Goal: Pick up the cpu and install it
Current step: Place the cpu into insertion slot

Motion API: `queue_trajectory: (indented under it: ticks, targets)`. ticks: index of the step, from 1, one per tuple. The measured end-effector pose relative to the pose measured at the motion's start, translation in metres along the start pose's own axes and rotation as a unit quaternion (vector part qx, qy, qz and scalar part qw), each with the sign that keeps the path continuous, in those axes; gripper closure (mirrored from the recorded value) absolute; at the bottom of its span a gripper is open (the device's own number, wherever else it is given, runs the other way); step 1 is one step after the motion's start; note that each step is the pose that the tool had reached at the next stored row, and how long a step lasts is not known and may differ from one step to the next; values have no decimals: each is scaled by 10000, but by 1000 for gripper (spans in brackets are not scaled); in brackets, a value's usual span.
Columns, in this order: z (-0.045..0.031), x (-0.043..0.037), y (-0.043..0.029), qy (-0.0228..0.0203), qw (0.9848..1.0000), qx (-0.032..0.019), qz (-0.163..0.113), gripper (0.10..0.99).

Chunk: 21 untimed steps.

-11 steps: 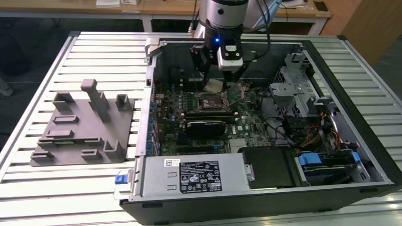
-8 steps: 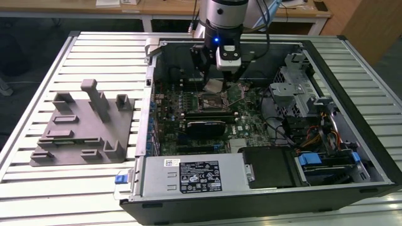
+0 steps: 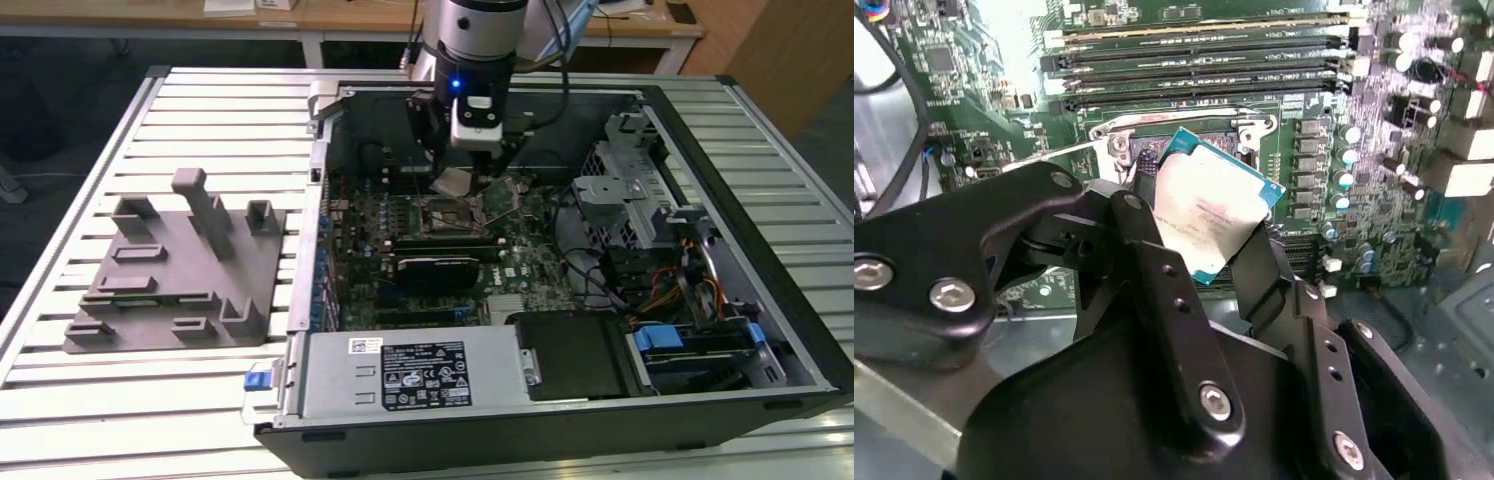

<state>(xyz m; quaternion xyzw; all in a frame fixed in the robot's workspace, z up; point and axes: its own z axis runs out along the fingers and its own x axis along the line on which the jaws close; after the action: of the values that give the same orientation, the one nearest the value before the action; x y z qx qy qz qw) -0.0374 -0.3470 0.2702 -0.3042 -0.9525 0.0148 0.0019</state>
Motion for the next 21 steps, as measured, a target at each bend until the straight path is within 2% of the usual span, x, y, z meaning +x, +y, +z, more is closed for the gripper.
queue_trajectory:
  ticks: [6,11,15,18,21]
  targets:
    - [0,0,0,12,9991,2,415,545]
    - [1,0,0,24,9967,4,814,545]
    - [1,0,0,34,9933,7,1158,545]
    - [1,0,0,42,9897,8,1428,545]
    - [2,0,0,49,9855,10,1694,545]
